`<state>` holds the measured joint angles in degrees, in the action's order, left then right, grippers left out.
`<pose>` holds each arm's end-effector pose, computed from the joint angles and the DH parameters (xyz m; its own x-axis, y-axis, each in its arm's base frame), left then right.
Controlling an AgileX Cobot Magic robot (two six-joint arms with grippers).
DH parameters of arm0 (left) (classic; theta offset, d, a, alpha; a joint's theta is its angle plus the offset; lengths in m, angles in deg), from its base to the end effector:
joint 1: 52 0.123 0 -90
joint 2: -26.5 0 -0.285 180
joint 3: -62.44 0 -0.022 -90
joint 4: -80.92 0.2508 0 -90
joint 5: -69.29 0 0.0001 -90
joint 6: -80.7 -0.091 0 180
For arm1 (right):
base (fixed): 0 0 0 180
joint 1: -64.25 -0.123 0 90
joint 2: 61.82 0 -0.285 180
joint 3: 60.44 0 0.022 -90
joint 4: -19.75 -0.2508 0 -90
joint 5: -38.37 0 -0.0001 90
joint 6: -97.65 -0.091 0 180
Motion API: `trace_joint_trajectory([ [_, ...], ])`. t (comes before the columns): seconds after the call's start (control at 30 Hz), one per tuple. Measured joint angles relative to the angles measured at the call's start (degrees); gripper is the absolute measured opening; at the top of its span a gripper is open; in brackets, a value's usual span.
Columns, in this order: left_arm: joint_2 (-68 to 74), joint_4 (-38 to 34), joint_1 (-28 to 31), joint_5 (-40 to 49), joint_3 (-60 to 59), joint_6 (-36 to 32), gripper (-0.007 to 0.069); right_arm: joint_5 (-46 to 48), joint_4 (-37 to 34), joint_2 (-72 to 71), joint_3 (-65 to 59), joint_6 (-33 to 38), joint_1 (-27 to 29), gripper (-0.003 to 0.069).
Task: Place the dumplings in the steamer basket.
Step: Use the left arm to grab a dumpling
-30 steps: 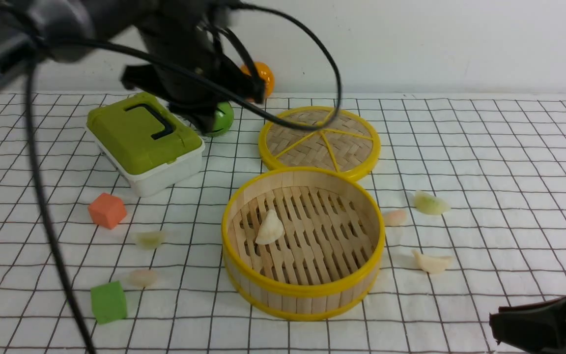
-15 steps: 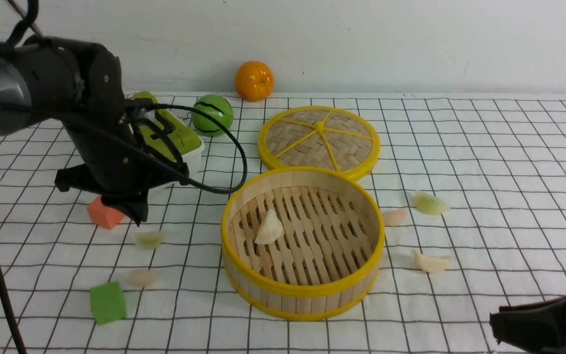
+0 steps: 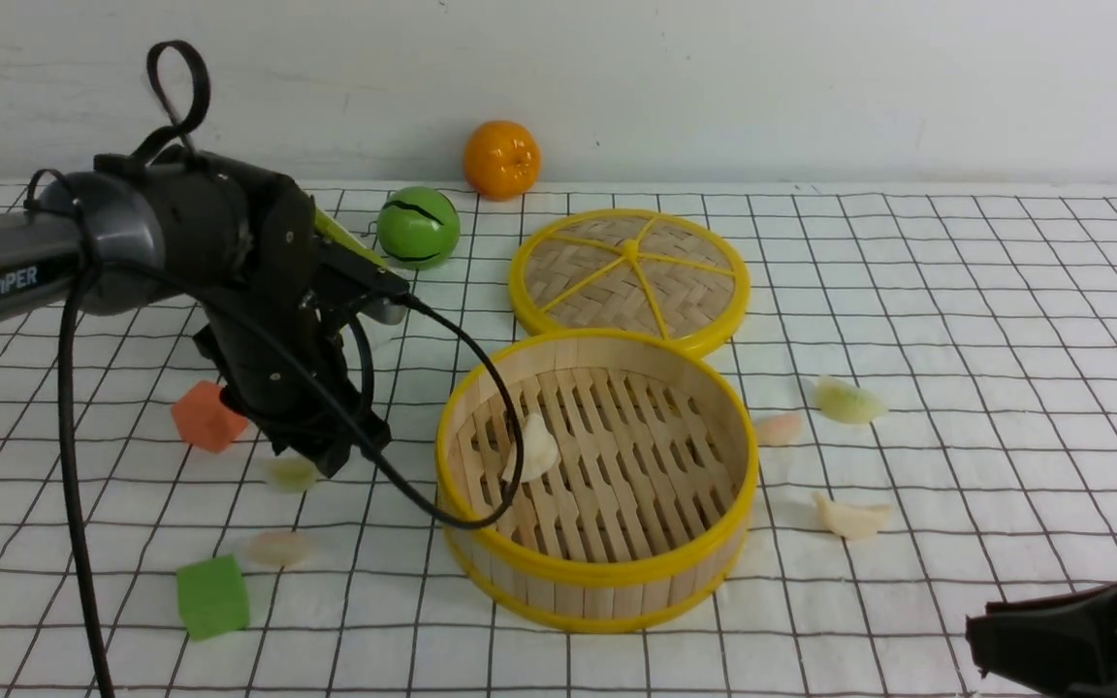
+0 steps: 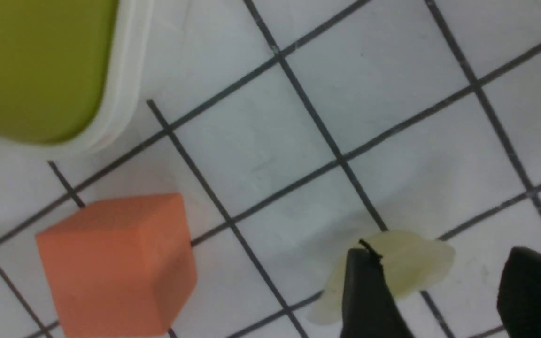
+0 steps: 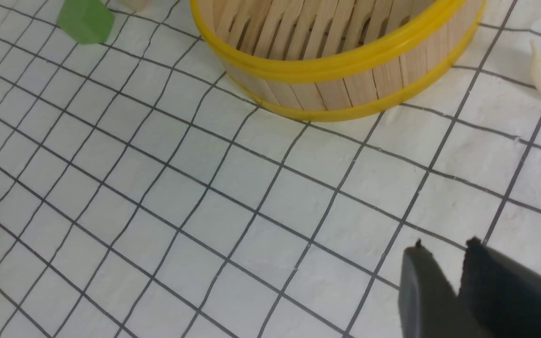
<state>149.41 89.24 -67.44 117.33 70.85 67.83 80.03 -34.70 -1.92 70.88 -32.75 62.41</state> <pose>0.4072 -0.1023 0.1921 -0.7970 0.5466 -0.2569 0.5116 0.8371 0.1938 0.1533 0.0542 0.2555 -0.6936 -0.0711 -0.7169 -0.4439 0.8259 0.3476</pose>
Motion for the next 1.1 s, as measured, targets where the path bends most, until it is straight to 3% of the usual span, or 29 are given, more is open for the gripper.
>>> trace_joint_trajectory([
  [0.17,1.00,1.45,0.00,-1.34,0.00,-0.36,0.0376,0.00,-0.04,0.00,0.00,0.00,0.00,0.0135],
  [0.47,2.61,2.40,0.00,0.04,0.00,0.34,0.0263,0.05,-0.05,0.00,0.00,0.00,0.00,0.0143],
  [0.6,2.56,2.67,0.00,0.05,0.00,6.17,0.0218,0.05,-0.45,0.00,0.00,0.00,0.00,0.0144],
  [0.87,2.48,3.01,0.00,2.00,2.51,29.59,0.0217,0.22,-0.46,0.00,0.00,0.00,0.00,0.0144],
  [1.1,2.06,1.24,0.00,11.75,12.42,35.05,0.0217,0.22,-0.46,0.00,0.00,0.00,0.00,0.0146],
])
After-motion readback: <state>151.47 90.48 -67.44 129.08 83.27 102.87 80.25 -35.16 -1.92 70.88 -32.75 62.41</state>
